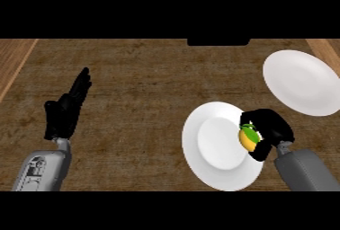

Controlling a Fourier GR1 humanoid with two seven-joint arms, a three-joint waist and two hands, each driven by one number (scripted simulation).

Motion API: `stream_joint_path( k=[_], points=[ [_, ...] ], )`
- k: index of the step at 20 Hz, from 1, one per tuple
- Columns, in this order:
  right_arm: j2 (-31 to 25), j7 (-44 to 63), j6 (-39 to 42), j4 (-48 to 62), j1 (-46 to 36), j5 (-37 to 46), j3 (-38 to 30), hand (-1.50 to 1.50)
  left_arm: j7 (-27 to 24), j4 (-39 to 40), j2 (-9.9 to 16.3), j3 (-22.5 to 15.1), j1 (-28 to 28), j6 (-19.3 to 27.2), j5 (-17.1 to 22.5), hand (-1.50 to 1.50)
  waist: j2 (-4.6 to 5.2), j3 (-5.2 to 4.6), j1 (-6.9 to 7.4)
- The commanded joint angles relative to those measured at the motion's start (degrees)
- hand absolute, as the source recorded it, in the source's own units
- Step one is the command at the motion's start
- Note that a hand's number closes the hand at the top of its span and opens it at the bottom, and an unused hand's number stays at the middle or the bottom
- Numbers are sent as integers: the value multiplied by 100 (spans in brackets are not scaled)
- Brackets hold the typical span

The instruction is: Pick the lemon from the plate and place it in the plate

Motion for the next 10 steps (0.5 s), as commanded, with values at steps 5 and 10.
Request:
stream_joint_path(
  k=[5,10],
  points=[
    [-2302,-676,-488,1326,577,-1035,-2703,150,-44,-99,64,184,254,141,7,0,37,48,-374],
    [-2934,-2031,-1444,2086,444,-1629,-3871,150,66,-244,49,112,209,-96,181,0,31,53,-86]
  ],
)
